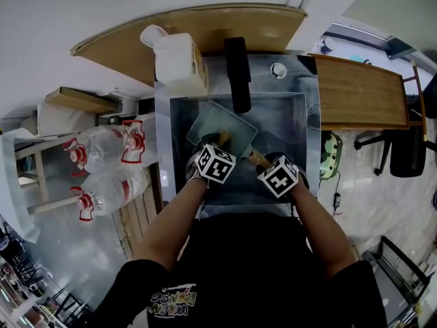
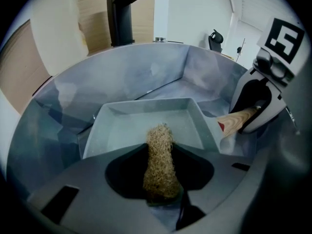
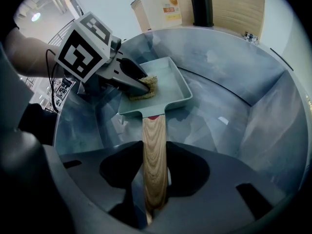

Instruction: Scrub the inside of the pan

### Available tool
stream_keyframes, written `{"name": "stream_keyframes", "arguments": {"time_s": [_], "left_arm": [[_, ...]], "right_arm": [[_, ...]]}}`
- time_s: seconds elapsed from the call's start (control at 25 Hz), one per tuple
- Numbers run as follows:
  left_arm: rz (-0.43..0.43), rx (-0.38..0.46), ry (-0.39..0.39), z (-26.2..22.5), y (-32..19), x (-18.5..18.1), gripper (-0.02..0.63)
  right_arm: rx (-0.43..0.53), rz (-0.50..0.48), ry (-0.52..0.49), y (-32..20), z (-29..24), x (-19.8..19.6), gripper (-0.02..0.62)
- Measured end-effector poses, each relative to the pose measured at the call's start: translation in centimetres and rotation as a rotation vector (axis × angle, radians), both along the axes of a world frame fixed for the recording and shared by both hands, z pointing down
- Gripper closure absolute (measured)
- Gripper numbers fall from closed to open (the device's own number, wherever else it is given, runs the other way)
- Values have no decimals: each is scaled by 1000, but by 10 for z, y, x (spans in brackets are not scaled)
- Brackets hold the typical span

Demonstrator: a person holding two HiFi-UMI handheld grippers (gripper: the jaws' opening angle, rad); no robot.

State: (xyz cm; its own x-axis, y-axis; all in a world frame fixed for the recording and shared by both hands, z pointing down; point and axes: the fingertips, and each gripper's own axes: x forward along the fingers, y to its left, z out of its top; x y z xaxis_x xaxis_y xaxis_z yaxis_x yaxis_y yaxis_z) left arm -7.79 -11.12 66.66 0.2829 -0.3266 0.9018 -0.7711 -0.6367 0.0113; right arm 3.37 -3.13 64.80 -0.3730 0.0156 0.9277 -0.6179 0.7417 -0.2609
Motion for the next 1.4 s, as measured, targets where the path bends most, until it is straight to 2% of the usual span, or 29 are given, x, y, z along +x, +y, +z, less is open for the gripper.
{"name": "stream_keyframes", "arguments": {"time_s": [0.56,0.8,0.96,1.12,1.4], "left_arm": [[66,-77,85,-3,17,21,463],[81,-126,148,-7,26,30,463],[55,-155,137,-5,35,38,463],[8,-173,194,-9,35,39,463],[-72,-154,260,-14,28,34,463]], "right_arm": [[-4,6,2,1,0,0,443],[-7,2,8,1,0,0,443],[-15,-11,17,4,0,1,443],[-11,-9,19,4,0,1,443],[-22,-10,20,6,1,1,443]]}}
